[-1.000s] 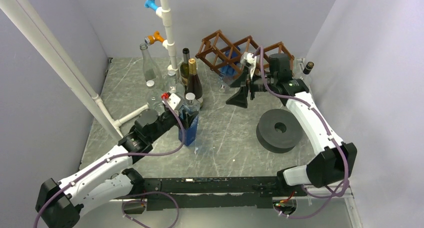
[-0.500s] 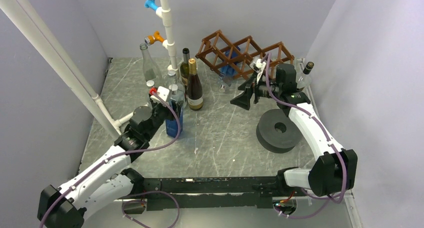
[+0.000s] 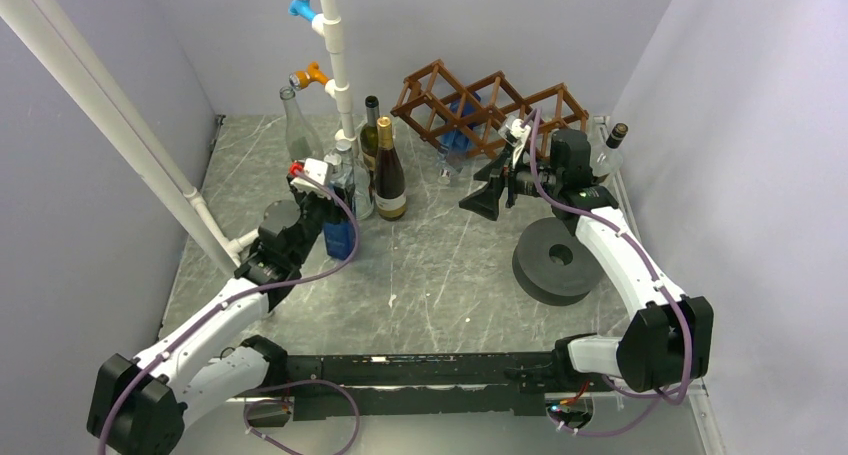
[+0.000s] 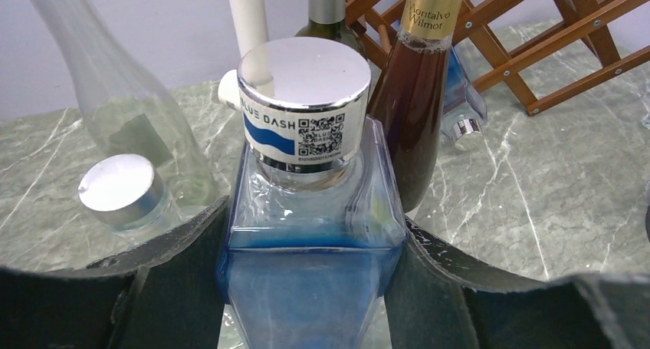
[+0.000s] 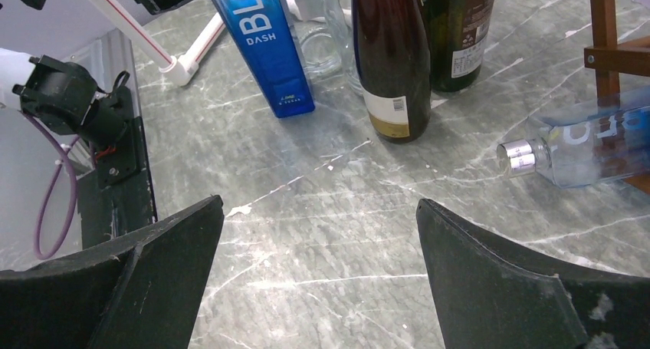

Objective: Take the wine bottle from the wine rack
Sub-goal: Place the wine bottle at the center of the board.

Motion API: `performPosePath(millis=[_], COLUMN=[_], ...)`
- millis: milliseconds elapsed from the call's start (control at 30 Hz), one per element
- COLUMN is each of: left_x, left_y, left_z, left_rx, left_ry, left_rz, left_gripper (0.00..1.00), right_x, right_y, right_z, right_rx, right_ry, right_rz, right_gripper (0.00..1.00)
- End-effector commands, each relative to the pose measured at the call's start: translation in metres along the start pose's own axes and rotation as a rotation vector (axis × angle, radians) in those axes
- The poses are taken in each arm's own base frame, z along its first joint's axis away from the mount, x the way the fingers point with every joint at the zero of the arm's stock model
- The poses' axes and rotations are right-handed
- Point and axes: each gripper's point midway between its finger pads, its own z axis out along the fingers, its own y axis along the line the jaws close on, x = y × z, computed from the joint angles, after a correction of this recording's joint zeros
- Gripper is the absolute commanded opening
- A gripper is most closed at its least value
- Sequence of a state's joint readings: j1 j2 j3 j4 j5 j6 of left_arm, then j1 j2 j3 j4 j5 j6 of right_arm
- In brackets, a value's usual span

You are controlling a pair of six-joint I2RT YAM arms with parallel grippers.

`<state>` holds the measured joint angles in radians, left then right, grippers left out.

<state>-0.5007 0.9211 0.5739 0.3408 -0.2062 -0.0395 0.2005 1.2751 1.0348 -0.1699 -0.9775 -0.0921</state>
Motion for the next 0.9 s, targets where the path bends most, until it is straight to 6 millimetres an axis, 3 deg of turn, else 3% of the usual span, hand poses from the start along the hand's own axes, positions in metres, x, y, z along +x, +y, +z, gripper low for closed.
performPosePath(millis=[0,533,700,867], left_x=[-0.112,-0.101,-0.098,-0.092], left_y=[-0.004,-0.002,-0.013,-0.01], left_z=[0.001,0.006,-0.003,-0.019], left_rx=[0.057,0.139,0.204,0.195], left_ry=[-0.351,-0.381,-0.328,-0.237], left_rz=[-0.068,-0.057,-0.051,-0.032], left_gripper=[0.0,0.0,0.0,0.0], right_x=[-0.007,-0.004,-0.004,-0.003], right_y=[0.002,0.0,-0.001,-0.001], right_z=[0.0,0.002,0.002,0.003], right_rx=[-0.018,-0.02,-0.019,-0.023], right_ry=[-0.028,-0.019,-0.02,-0.017], right_rz=[-0.026,-0.018,-0.018,-0.014], right_gripper=[1.0,1.0,1.0,1.0])
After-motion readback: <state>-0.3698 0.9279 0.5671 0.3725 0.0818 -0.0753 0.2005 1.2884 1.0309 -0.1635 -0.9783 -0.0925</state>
